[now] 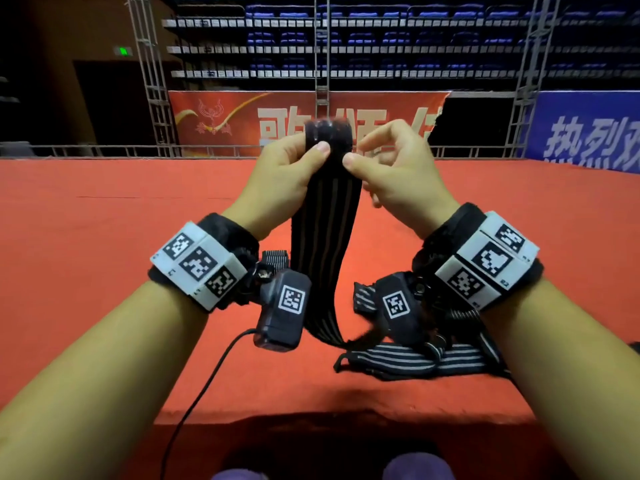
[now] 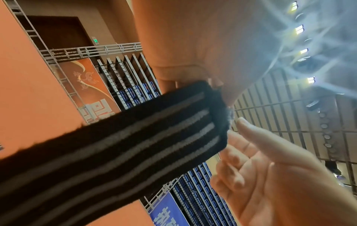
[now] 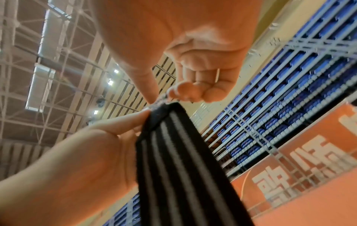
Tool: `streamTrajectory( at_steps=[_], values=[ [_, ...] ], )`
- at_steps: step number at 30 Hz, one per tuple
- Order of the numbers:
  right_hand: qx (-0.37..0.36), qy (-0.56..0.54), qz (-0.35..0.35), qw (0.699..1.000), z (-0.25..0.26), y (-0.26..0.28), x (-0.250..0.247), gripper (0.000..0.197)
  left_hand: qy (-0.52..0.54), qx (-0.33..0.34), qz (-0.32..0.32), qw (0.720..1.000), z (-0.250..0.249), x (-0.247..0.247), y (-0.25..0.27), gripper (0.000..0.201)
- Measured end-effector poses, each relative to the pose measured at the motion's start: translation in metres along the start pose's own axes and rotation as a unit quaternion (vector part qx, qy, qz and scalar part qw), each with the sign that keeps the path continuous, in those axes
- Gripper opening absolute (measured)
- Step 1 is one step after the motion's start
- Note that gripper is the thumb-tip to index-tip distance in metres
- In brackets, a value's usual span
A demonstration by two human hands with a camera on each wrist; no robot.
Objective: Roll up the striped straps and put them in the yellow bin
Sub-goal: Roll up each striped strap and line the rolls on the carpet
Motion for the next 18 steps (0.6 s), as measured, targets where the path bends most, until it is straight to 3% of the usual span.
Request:
streamTrajectory(
  at_steps=[2,5,12,18],
  values=[
    [0.013,0.068,0.007,0.998,-0.001,0.000,-0.004,0.031,-0.019,0.012,-0.001,1.000,-0.012,-0.004,0.003,0.022],
    [0.019,0.046,0.093,0.994,-0.004,0.002,0.010,0.009,-0.043,0.018,-0.008,0.999,-0.022,-0.010,0.007,0.025],
    [0.004,0.060,0.138,0.989,-0.007,0.005,0.022,0.028,-0.059,0.014,-0.027,0.998,-0.020,-0.016,0.012,0.024],
    [0.032,0.092,0.179,0.979,-0.032,0.013,0.041,0.018,-0.036,-0.030,-0.022,0.999,0.013,-0.014,0.020,0.018]
  ],
)
Point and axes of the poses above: each hand's wrist, its own y-axis away from the middle knuckle, its own x-axis out of the palm, z = x × y, the point moved 8 cm from there along -y, towards the middle knuckle, and after that the axes turned 7 degrees about z, right-handed, at the moved point
